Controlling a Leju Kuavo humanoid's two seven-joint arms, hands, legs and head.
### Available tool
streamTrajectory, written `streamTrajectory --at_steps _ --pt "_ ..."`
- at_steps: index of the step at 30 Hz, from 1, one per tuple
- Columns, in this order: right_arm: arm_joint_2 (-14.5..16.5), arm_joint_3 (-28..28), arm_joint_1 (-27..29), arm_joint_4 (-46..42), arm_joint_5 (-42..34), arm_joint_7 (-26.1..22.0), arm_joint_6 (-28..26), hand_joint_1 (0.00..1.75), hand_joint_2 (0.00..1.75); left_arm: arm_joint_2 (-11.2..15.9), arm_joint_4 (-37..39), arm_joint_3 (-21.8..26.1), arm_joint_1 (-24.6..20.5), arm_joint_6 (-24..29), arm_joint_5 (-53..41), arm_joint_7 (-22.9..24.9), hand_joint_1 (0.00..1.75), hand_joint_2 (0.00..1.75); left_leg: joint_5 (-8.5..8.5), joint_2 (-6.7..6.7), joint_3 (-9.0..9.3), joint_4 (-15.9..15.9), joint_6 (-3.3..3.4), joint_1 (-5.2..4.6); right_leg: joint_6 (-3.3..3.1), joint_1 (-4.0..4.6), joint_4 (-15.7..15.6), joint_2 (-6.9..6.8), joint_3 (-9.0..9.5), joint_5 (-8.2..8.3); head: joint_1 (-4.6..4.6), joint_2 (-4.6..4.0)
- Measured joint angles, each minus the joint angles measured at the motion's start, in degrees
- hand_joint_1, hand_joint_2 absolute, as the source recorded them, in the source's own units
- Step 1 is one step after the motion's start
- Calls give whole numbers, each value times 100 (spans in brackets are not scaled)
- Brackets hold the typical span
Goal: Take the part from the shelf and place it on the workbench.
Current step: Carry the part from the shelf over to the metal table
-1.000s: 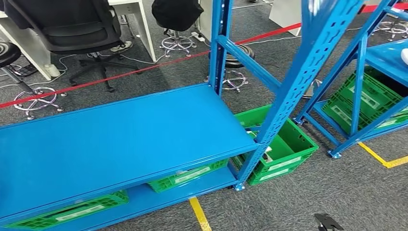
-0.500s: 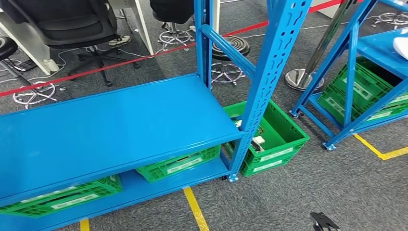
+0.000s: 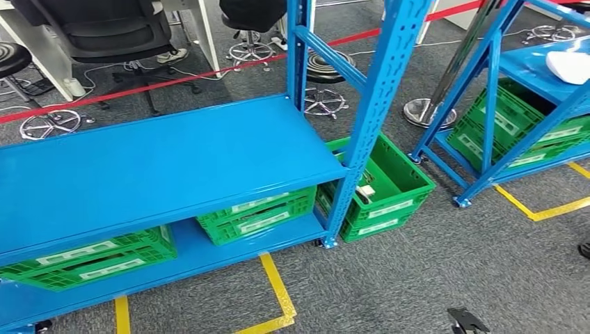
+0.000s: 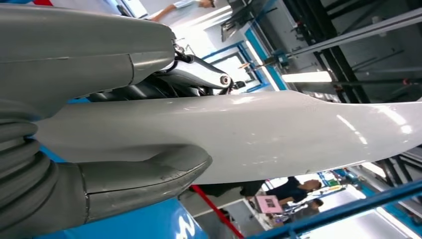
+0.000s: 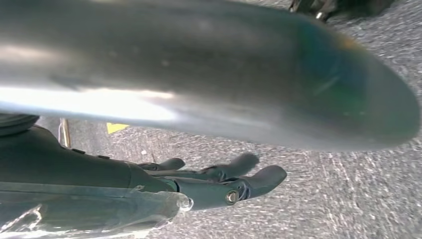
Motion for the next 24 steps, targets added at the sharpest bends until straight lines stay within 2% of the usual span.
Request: streamTrajectory --at_steps 1,2,3,4,5,6,7,9,10,11,12,13,14,15,16,17,18,20,21,22,24 --pt "1 0 -15 -5 4 1 -1 0 0 2 4 -3 -5 -7 -1 0 175 175 40 2 -32 19 -30 -8 -14 3 -358 9 233 -70 -5 0" --pt "2 0 -27 -10 8 1 -1 0 0 3 8 -5 -12 -15 7 0 175 175 79 3 -48 33 -58 -17 -34 9 -583 16 356 -161 -14 0" --pt "3 -1 -33 -13 11 0 -1 0 0 3 14 -7 -18 -29 18 0 175 175 116 5 -58 35 -83 -22 -69 21 -658 24 384 -182 -24 0" --pt "3 -1 -31 -13 14 1 1 0 0 4 23 -9 -20 -48 29 0 175 175 151 4 -71 36 -112 -18 -122 19 -643 18 327 -149 -36 -1" --pt "2 -2 -32 -13 16 1 8 0 0 7 32 -9 -16 -66 37 0 175 175 115 0 -104 56 -144 -12 -173 16 -640 7 273 -105 -44 -1" --pt "2 -2 -35 -13 20 2 25 0 0 10 43 -10 -12 -86 38 0 175 175 -22 -4 -159 145 -179 -6 -228 11 -640 -3 207 -44 -51 -1" --pt "1 -3 -38 -13 23 4 43 0 0 15 53 -10 -9 -101 34 0 175 175 -263 -8 -243 345 -214 2 -274 3 -646 -13 132 31 -58 -2" --pt "1 -4 -43 -13 28 5 74 0 0 24 74 -10 -12 -122 27 0 175 175 -853 -9 -445 1033 -262 14 -310 4 -642 -18 -34 179 -65 -2" --pt "1 -5 -41 -13 28 6 79 0 0 29 89 -10 -13 -129 26 0 175 175 -1026 -9 -516 1385 -272 18 -312 6 -638 -20 -123 251 -65 -1" --pt "1 -7 -39 -13 28 6 83 0 0 36 103 -10 -13 -136 25 0 175 175 -1064 -9 -522 1614 -275 20 -308 7 -633 -21 -214 318 -64 -1" --pt "1 -10 -37 -13 28 6 88 0 0 43 116 -10 -14 -143 23 0 175 175 -979 -9 -442 1668 -272 20 -299 7 -629 -21 -302 382 -63 -1" --pt "1 -14 -38 -13 28 6 92 0 0 48 126 -10 -18 -147 21 0 175 175 -818 -9 -261 1514 -263 20 -287 6 -626 -19 -383 444 -63 -1" --pt "1 -19 -39 -13 28 6 96 0 0 52 131 -11 -24 -150 20 0 175 175 -668 -10 11 1190 -251 22 -270 6 -620 -16 -450 506 -63 -1" --pt "0 -24 -39 -14 28 7 97 0 0 54 132 -13 -35 -152 20 0 175 175 -597 -13 344 748 -232 21 -249 14 -611 -9 -507 563 -64 -2" --pt "-1 -28 -38 -14 28 7 97 0 0 55 133 -14 -48 -154 20 0 175 175 -609 -16 634 323 -202 21 -224 23 -603 -4 -550 620 -62 -1" --pt "-1 -33 -38 -15 28 8 97 0 0 56 134 -16 -58 -156 19 0 175 175 -658 -20 830 16 -169 17 -196 31 -603 -1 -576 679 -58 -1" --pt "-2 -36 -34 -15 28 8 97 0 0 57 138 -17 -62 -157 17 0 175 175 -702 -22 922 -156 -128 7 -164 36 -618 1 -592 740 -56 -1" --pt "-2 -42 -14 -14 29 8 97 0 0 56 150 -19 -63 -157 8 0 175 175 -634 -15 856 -193 -35 0 -97 21 -654 -1 -620 811 -59 -1" --pt "-2 -43 -1 -14 30 9 97 0 0 55 156 -22 -62 -157 2 0 175 175 -571 -8 802 -196 15 1 -68 12 -602 -5 -656 712 -62 -1" --pt "-2 -45 13 -13 31 11 96 0 0 55 160 -26 -64 -157 -5 0 175 175 -501 -1 734 -202 58 9 -42 8 -438 -9 -715 496 -64 -1" --pt "-2 -46 22 -12 31 15 96 0 0 57 168 -32 -63 -157 -20 0 175 175 -368 5 582 -200 106 7 -7 5 214 -16 -870 -120 -55 -2"
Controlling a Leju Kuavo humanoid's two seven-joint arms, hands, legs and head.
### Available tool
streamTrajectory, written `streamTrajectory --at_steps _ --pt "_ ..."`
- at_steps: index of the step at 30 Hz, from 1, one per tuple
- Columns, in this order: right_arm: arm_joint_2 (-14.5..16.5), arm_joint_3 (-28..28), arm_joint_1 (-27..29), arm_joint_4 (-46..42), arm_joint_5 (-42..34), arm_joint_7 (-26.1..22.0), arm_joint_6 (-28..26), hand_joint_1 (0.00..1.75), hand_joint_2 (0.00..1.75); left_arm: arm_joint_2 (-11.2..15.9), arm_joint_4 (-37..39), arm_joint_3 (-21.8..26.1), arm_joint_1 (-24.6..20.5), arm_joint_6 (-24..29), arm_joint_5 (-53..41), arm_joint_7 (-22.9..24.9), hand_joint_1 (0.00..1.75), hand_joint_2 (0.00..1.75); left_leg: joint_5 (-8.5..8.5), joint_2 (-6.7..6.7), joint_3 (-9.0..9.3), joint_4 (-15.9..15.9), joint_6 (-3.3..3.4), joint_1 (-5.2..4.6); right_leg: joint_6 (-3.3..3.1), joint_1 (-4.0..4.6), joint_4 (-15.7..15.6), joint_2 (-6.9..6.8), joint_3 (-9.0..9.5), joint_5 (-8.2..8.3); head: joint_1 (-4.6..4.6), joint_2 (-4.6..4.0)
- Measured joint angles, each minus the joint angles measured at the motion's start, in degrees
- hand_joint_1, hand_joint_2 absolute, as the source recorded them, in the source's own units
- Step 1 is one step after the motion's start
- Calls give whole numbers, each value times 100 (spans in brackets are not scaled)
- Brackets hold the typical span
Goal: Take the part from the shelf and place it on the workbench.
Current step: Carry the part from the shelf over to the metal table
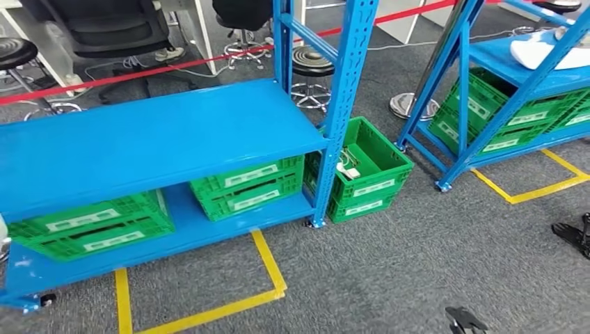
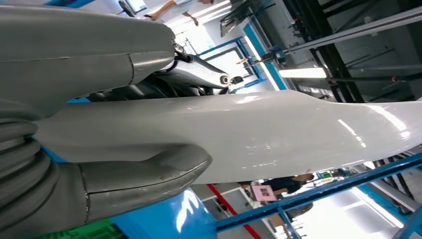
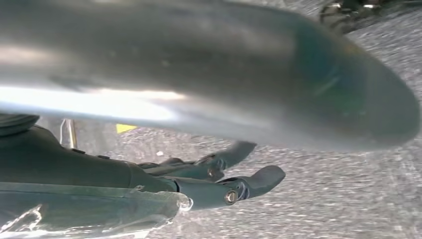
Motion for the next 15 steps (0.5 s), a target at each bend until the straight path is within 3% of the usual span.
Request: streamTrajectory --at_steps 1,2,3,4,5,6,8,9,11,12,13,15 --pt "0 -1 0 1 0 1 0 0 0 1 6 -2 1 0 -7 0 175 175 70 1 -84 3 7 -6 13 1 383 0 -58 -216 3 0" --pt "0 -1 -3 1 0 0 0 0 0 2 14 -6 1 0 -12 0 175 175 142 3 -172 7 8 -14 18 1 672 0 -67 -282 8 -1" --pt "0 -2 -5 0 -1 0 -4 0 0 2 21 -12 1 1 -17 0 175 175 214 4 -262 11 4 -21 15 2 802 0 1 -208 8 -1" --pt "0 -3 -7 0 -1 0 -10 0 0 2 27 -19 2 2 -22 0 175 175 285 3 -350 15 -4 -28 5 3 726 0 170 -46 8 -1" --pt "-1 -5 -11 -1 -2 -1 -17 0 0 1 31 -26 1 7 -28 0 175 175 351 2 -429 22 -17 -33 -12 4 449 0 438 115 8 -1" --pt "-1 -8 -20 -4 -2 -1 -23 0 0 0 32 -32 0 16 -34 0 175 175 407 1 -492 34 -36 -42 -30 8 20 0 784 168 10 0" --pt "-7 -20 -47 -9 -2 -7 -25 0 0 -2 33 -44 -4 38 -38 0 175 175 501 6 -567 68 -86 -58 -57 21 -834 7 1366 40 13 1" --pt "-9 -27 -57 -11 -2 -9 -25 0 0 -3 33 -53 -6 49 -36 0 175 175 547 10 -588 80 -115 -62 -72 34 -1056 11 1490 -40 15 1" --pt "-13 -38 -60 -11 -2 -13 -21 0 0 -4 33 -68 2 63 -32 0 175 175 610 10 -629 96 -180 -51 -142 40 -1106 5 1427 -8 9 0" --pt "-13 -41 -60 -10 -3 -14 -15 0 0 -3 34 -72 12 69 -30 0 175 175 526 2 -674 144 -217 -44 -188 36 -1097 -4 1366 44 7 -1" --pt "-13 -43 -59 -10 -3 -14 -7 0 0 -3 34 -72 21 72 -30 0 175 175 332 -5 -736 275 -254 -37 -233 26 -1098 -16 1295 109 -2 -1" --pt "-13 -45 -59 -10 -4 -16 12 0 0 -2 36 -70 29 74 -27 2 175 175 -298 -13 -904 838 -318 -19 -284 18 -1097 -31 1134 251 -17 -1"
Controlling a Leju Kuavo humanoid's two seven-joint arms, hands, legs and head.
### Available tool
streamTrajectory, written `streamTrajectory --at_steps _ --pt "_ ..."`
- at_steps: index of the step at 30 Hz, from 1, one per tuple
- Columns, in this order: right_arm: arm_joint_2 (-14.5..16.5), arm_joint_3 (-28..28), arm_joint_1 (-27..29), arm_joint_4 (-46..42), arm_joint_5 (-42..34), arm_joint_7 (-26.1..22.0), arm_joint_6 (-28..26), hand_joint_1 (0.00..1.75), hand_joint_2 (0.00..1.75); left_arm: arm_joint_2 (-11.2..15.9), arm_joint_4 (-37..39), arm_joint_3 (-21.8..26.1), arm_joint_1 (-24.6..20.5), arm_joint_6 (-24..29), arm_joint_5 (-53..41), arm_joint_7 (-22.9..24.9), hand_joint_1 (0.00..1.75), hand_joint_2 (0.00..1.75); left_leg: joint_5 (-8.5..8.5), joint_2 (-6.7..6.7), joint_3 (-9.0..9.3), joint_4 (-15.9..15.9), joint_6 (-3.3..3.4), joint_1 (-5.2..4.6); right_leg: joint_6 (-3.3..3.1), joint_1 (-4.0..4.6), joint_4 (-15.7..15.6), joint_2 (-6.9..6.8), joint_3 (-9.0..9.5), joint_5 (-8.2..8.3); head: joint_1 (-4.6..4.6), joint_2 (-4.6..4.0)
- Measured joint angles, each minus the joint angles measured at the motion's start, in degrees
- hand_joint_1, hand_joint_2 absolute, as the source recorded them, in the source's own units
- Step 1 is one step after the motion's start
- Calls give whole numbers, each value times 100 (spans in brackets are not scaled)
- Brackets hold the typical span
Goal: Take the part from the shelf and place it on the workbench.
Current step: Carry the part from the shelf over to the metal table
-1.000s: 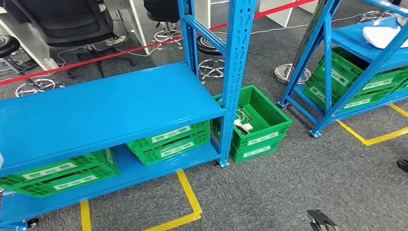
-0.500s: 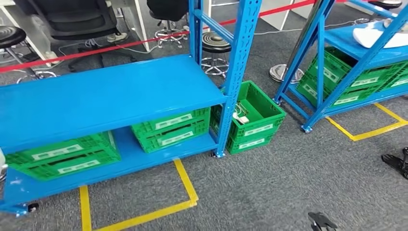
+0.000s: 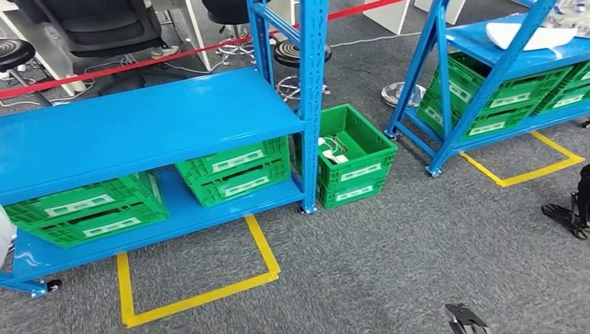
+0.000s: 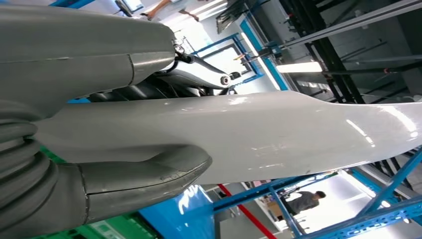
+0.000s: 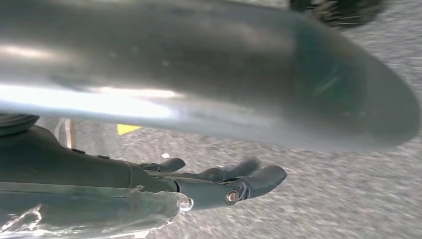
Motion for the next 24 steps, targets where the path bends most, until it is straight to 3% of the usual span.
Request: streamTrajectory --at_steps 1,2,3,4,6,7,9,10,12,13,14,16,17,18,19,20,21,22,24 --pt "0 -2 1 0 0 -4 13 0 0 -1 1 0 0 -1 1 4 175 175 -286 0 -80 382 -21 11 -10 0 4 -4 -93 75 -3 0" --pt "0 -5 1 0 0 -9 26 0 0 -1 4 0 0 -3 3 9 175 175 -443 0 -128 720 -35 20 -10 0 13 -5 -194 152 -4 0" --pt "1 -10 1 0 0 -13 42 0 0 -1 9 0 -1 -5 4 15 175 175 -449 0 -121 946 -44 27 -4 0 26 -6 -299 229 -3 0" --pt "1 -16 3 0 0 -16 57 0 0 -1 15 0 -1 -8 5 21 175 175 -303 0 -36 995 -46 32 7 -2 46 -7 -409 296 -2 0" --pt "2 -31 7 0 0 -17 72 0 0 -1 22 0 -4 -10 6 27 175 175 94 -1 394 553 -42 42 41 -8 104 -5 -599 410 -2 0" --pt "-1 -38 9 0 0 -17 72 0 0 -1 23 -1 -11 -10 6 31 175 175 161 -3 717 113 -32 46 64 -2 142 -2 -674 455 -2 0" --pt "-8 -48 9 0 0 -20 69 0 0 -2 23 -2 -29 -9 7 38 175 175 33 -14 1196 -639 28 49 118 16 199 5 -782 559 2 0" --pt "-11 -50 11 0 -1 -28 73 0 0 -2 23 -3 -32 -7 7 46 175 175 -38 -21 1278 -821 72 41 149 22 207 6 -820 618 7 0" --pt "-14 -65 34 0 -8 -65 143 0 0 -3 27 -3 -22 3 1 69 175 175 -26 -29 1200 -848 176 41 213 10 210 4 -892 678 9 0" --pt "-15 -74 52 0 -9 -91 205 0 0 -4 29 -3 -16 13 -2 79 175 175 16 -36 1147 -841 230 44 241 3 281 3 -939 572 13 0" --pt "-15 -83 69 0 -8 -117 269 0 0 -5 31 -4 -14 23 -5 83 175 175 66 -43 1095 -845 277 49 264 -2 454 3 -1007 365 11 0" --pt "-16 -91 82 0 2 -168 349 0 0 -5 33 -3 -15 39 -4 78 175 175 175 -66 977 -845 328 39 290 -2 1122 2 -1194 -190 14 0" --pt "-17 -92 81 0 4 -188 364 0 0 -5 36 -3 -14 42 -4 75 175 175 232 -81 916 -843 335 30 295 0 1500 3 -1278 -354 14 0" --pt "-17 -92 80 0 4 -202 374 0 0 -5 40 -2 -12 42 -3 75 175 175 288 -103 853 -840 338 19 289 0 1785 3 -1313 -383 14 0" --pt "-17 -93 81 0 5 -208 379 0 0 -5 45 -2 -9 42 -3 75 175 175 343 -134 790 -837 335 8 275 1 1884 7 -1259 -285 14 0" --pt "-18 -93 83 0 5 -209 378 0 0 -5 49 -2 -7 42 -3 75 175 175 397 -174 730 -835 329 -3 250 4 1756 27 -1089 -127 14 0" --pt "-19 -94 84 0 6 -210 376 0 0 -5 51 -2 -5 42 -3 75 175 175 444 -216 679 -832 319 -10 219 8 1437 81 -822 15 14 0" --pt "-26 -95 83 0 7 -211 376 0 0 -5 51 -2 -5 42 -3 75 175 175 486 -257 639 -829 303 -16 177 7 984 205 -493 42 14 0" --pt "-39 -95 83 0 8 -218 375 0 0 -5 51 -3 -12 42 -3 75 175 175 549 -335 588 -817 257 -21 135 2 249 415 11 -64 11 0"
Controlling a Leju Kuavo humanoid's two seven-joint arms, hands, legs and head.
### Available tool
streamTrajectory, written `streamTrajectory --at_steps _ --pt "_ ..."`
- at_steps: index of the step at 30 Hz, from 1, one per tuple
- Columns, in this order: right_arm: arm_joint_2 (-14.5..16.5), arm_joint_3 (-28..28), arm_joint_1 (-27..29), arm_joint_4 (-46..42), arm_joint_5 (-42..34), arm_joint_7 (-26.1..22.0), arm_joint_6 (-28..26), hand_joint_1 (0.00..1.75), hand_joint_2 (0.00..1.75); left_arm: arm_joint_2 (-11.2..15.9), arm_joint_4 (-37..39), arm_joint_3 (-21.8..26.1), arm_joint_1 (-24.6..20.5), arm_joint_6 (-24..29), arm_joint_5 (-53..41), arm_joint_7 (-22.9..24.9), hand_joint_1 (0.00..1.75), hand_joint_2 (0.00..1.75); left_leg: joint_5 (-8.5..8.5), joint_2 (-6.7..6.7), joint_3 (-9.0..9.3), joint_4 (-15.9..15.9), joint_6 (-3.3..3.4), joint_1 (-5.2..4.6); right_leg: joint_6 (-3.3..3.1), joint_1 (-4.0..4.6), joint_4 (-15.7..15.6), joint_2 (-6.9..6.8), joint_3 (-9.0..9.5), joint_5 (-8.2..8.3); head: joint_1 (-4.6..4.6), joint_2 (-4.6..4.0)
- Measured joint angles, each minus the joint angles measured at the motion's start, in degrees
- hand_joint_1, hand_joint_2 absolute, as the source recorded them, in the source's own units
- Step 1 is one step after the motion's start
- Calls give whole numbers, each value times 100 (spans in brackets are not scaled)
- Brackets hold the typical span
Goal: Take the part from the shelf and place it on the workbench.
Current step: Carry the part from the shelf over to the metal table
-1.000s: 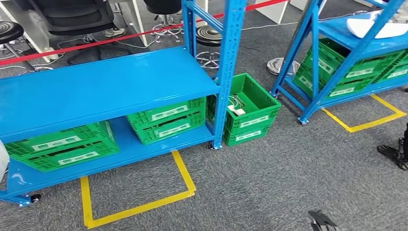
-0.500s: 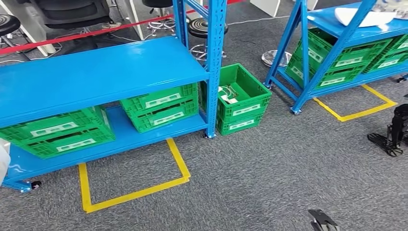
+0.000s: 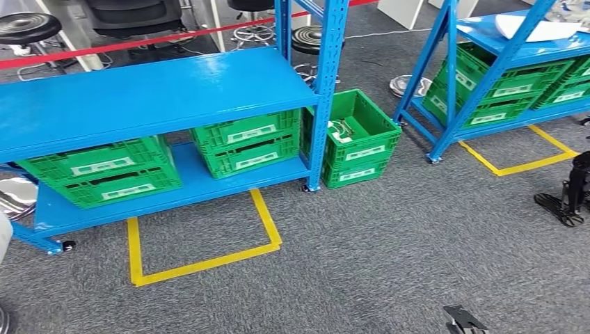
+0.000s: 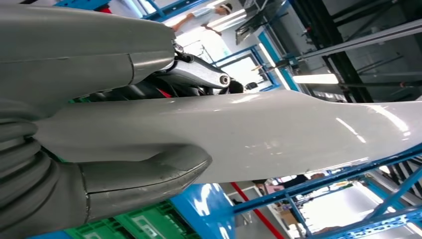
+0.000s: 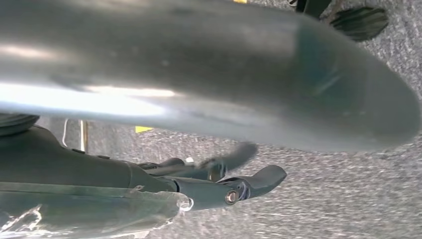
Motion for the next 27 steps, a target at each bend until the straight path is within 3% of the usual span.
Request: streamTrajectory --at_steps 1,3,4,6,8,9,10,11,12,14,16,18,20,22,24,25,26,27 --pt "-6 -1 0 0 1 -3 0 0 0 0 1 0 -1 0 -1 1 175 175 34 -46 -23 4 -34 3 -12 4 -176 40 109 -70 -2 0" --pt "-3 -2 4 0 -1 -22 36 0 0 2 2 0 8 0 -21 3 175 175 89 -144 -73 13 -106 16 -39 9 -232 -74 108 -48 1 0" --pt "-2 -3 1 0 -1 -41 72 0 0 4 2 1 17 0 -43 6 175 175 54 -129 -120 60 -141 17 -67 0 -245 -140 90 -21 -6 0" --pt "-1 -4 4 0 -2 -81 154 0 0 20 7 -1 24 1 -110 28 175 175 -259 35 -345 487 -217 25 -123 -21 -268 -279 41 37 -28 0" --pt "-4 -6 23 0 -2 -95 198 0 0 39 27 -5 28 11 -197 61 175 175 -693 201 -693 1276 -294 49 -147 -13 -264 -416 -14 70 -49 0" --pt "-4 -7 34 0 -2 -95 208 0 0 44 43 -7 34 29 -234 83 175 175 -798 228 -813 1584 -319 64 -147 -10 -258 -485 -37 80 -48 0" --pt "-4 -7 39 0 -2 -96 209 0 0 48 59 -8 38 54 -258 113 175 175 -791 240 -845 1713 -336 76 -145 -9 -250 -552 -55 86 -49 0" --pt "-4 -7 38 0 -1 -96 208 0 0 50 72 -8 39 82 -267 149 175 175 -675 252 -762 1618 -345 85 -142 -9 -239 -615 -67 89 -49 0" --pt "-4 -7 32 0 -1 -95 204 0 0 50 81 -8 38 106 -267 185 175 175 -485 292 -570 1311 -347 90 -136 -10 -230 -674 -71 87 -49 0" --pt "-4 -8 22 0 1 -94 198 0 0 50 89 -9 30 131 -249 223 175 175 -169 508 -83 493 -323 74 -105 10 -213 -770 -70 74 -54 0" --pt "-6 -10 17 0 1 -93 195 0 0 49 90 -13 24 158 -228 248 175 175 -101 657 145 57 -246 47 -56 47 -198 -855 -63 67 -41 0" --pt "-7 -16 10 0 1 -91 186 0 0 44 91 -14 24 242 -178 351 175 175 -114 583 117 15 -147 36 2 56 -196 -946 -53 70 -19 0" --pt "-6 -30 3 0 1 -94 176 0 0 19 92 -11 14 386 -114 530 175 175 -89 485 91 -5 -62 51 72 35 -77 -852 -110 -42 -5 0" --pt "-5 -48 13 0 -1 -98 167 0 0 -17 94 -11 -12 575 -96 754 175 175 -60 390 72 -20 3 68 115 18 503 -591 -373 -386 8 0" --pt "0 -63 35 1 -2 -87 148 0 0 -50 102 -14 -34 835 -114 1001 175 175 -45 284 49 -17 32 64 124 16 1331 -451 -760 -732 11 0" --pt "5 -71 46 2 -2 -80 138 0 0 -69 111 -14 -40 974 -130 1104 175 175 -40 225 45 -14 35 63 123 16 1565 -433 -877 -773 10 0" --pt "11 -78 57 2 -2 -73 127 0 0 -86 122 -15 -47 1085 -147 1181 175 175 -37 161 48 -11 34 62 120 14 1565 -427 -887 -691 10 0" --pt "15 -84 65 2 -2 -69 117 0 0 -99 134 -17 -57 1173 -154 1245 175 175 -35 93 56 -7 28 64 114 6 1317 -408 -781 -498 10 0"
